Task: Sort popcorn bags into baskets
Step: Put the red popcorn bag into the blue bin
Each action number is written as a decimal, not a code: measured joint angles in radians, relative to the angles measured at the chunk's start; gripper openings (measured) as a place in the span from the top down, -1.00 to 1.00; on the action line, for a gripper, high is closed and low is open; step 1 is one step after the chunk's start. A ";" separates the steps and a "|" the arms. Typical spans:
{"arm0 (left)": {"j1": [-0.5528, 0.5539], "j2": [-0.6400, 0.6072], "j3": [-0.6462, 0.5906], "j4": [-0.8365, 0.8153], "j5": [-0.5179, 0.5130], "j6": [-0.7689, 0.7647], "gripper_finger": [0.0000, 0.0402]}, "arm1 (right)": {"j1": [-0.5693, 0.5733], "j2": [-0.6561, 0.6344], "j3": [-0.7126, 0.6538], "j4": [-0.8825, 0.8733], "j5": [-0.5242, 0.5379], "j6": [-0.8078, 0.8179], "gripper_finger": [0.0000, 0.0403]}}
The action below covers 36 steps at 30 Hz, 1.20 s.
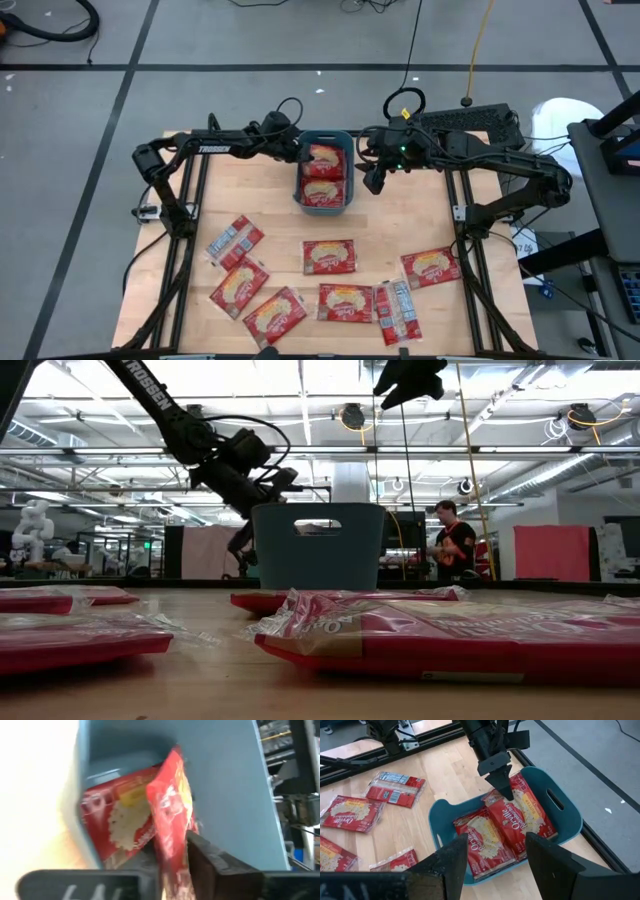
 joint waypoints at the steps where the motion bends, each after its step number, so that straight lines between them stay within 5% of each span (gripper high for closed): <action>1: 0.000 0.000 0.000 -0.007 -0.010 0.000 0.56 | 0.000 0.000 0.000 0.000 0.000 0.000 0.05; 10: 0.000 -0.014 0.000 -0.014 -0.089 0.008 0.10 | 0.000 0.000 0.000 0.000 0.002 0.000 0.05; 24: 0.008 -0.145 -0.001 -0.107 -0.207 0.109 -0.30 | 0.000 0.000 0.000 0.001 0.003 0.003 0.05; 29: -0.008 -0.175 -0.001 -0.100 -0.108 0.197 -0.08 | 0.000 0.000 0.000 0.001 0.003 0.003 0.05; 36: -0.079 -0.175 -0.001 -0.098 -0.121 0.270 0.56 | 0.000 0.000 0.000 0.011 0.003 0.006 0.05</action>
